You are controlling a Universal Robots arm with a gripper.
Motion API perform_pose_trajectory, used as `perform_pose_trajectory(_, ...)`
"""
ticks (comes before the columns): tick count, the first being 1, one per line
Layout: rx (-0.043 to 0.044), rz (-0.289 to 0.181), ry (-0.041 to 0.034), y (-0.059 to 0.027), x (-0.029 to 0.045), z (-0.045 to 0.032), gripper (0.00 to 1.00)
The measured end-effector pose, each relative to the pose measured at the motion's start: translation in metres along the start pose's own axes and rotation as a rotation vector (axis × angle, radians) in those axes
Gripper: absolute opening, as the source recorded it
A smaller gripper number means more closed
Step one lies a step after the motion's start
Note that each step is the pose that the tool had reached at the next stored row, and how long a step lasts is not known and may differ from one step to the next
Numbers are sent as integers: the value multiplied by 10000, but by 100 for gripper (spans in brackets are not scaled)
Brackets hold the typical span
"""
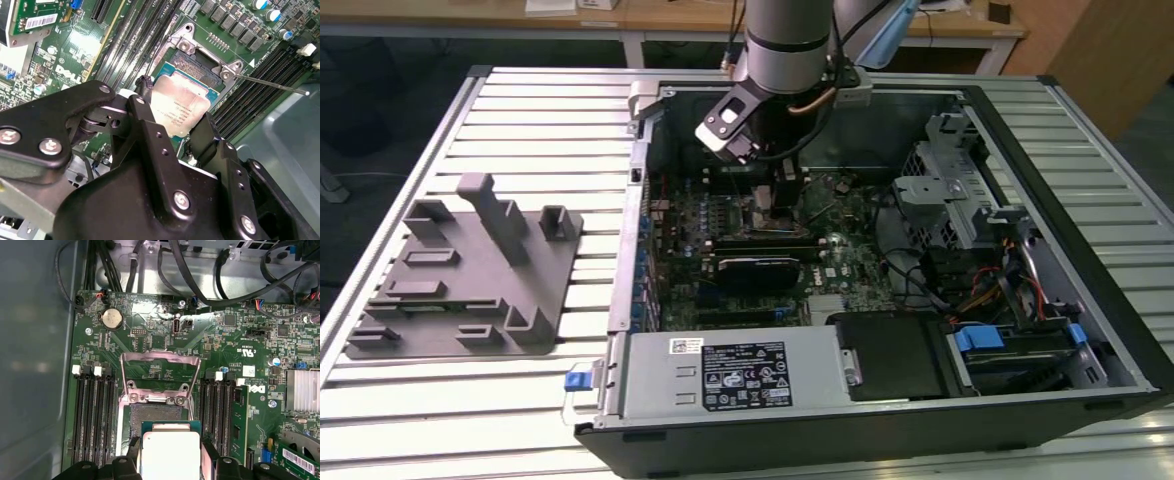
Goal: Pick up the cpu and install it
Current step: 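Place the cpu into insertion slot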
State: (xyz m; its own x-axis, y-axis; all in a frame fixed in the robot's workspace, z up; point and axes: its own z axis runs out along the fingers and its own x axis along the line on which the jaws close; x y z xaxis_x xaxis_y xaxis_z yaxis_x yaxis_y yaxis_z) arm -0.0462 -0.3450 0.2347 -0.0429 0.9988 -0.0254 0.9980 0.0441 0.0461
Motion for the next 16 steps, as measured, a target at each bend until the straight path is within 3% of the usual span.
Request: perform_pose_trajectory(16, -2, 0, 3, -1, 1, 28, 55)
